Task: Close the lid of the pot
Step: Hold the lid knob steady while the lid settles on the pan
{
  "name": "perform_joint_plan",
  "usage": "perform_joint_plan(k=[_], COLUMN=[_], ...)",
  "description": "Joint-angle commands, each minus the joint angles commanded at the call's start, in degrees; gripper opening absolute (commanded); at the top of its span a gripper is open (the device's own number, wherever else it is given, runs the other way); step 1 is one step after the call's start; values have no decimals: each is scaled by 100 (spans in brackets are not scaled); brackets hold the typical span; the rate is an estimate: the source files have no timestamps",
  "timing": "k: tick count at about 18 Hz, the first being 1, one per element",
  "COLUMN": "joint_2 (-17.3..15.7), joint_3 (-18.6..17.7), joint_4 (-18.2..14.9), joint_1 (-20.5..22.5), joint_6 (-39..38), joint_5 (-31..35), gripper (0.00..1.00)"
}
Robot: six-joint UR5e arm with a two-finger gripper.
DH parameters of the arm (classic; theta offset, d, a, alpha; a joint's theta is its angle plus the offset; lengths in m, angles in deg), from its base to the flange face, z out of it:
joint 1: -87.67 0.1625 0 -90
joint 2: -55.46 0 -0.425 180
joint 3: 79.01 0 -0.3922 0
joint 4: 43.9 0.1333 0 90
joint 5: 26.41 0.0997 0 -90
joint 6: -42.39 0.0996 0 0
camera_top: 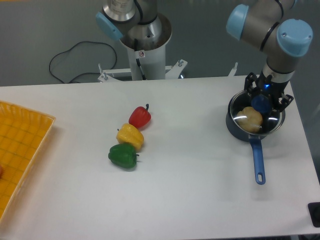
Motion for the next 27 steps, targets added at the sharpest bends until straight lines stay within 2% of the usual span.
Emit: perform_joint_plan(k=[19,27], joint_2=[-88,-88], joint_3=[-273,-282], joint_4=[53,53], joint_1=[185,194], joint_6=[185,247], joint_5=[-35,-44], gripper=[61,61])
